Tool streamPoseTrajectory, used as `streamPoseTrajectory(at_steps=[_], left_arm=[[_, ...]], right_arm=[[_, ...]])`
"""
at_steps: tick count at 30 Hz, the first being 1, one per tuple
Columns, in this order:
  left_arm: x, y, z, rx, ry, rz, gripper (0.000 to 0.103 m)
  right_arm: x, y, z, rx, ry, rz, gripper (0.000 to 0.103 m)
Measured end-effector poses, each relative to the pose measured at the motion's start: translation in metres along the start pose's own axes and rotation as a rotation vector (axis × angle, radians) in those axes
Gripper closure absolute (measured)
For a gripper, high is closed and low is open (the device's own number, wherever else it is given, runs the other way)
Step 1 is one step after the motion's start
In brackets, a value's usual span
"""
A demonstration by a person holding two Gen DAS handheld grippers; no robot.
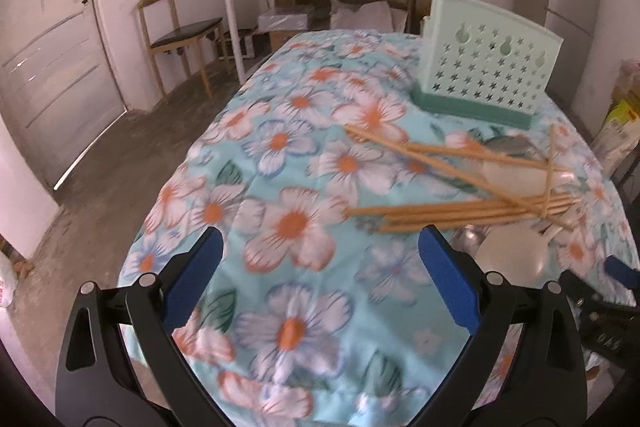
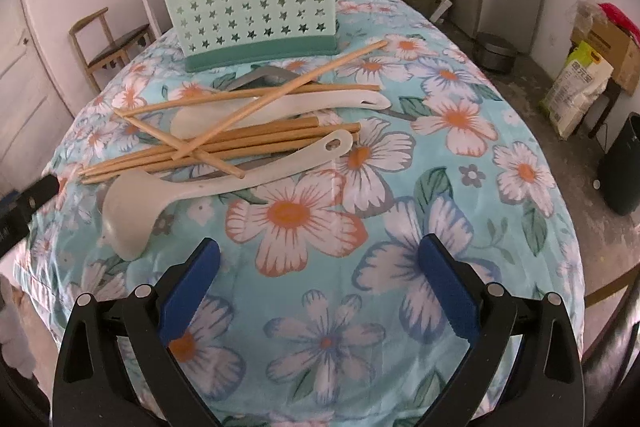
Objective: Organize utensils
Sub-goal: 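Move both grippers toward the pile of utensils beside the green holder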
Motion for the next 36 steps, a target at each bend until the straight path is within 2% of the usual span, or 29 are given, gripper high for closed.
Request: streamPoseTrajectory(at_steps=[11,25,36], left_arm=[[-0.008,0.009,0.01,0.034,0.026,-0.006,0.008],[-0.002,-0.012,0.027,0.079,0.108,0.021,0.008],[0.011,-0.027,0.059,0.197,0.214,0.026,0.009]], right_arm=[[0.001,0.003,0.001,-0.022,0.006,0.013,0.006],[0.004,-0.001,0.005,-0.085,-0.004,0.028,0.006],[0.004,-0.004,0.008,-0.144,-0.005,0.043,0.006]])
Point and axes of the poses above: each gripper's, at about its wrist camera, not at the fingertips, and y roughly the way its jaws point, z to its right, x to its underside, the point moved 6 cm from there along y, roughly the way its jaws point, and after that the axes turned 8 degrees about -z, right-handed, at the moved point
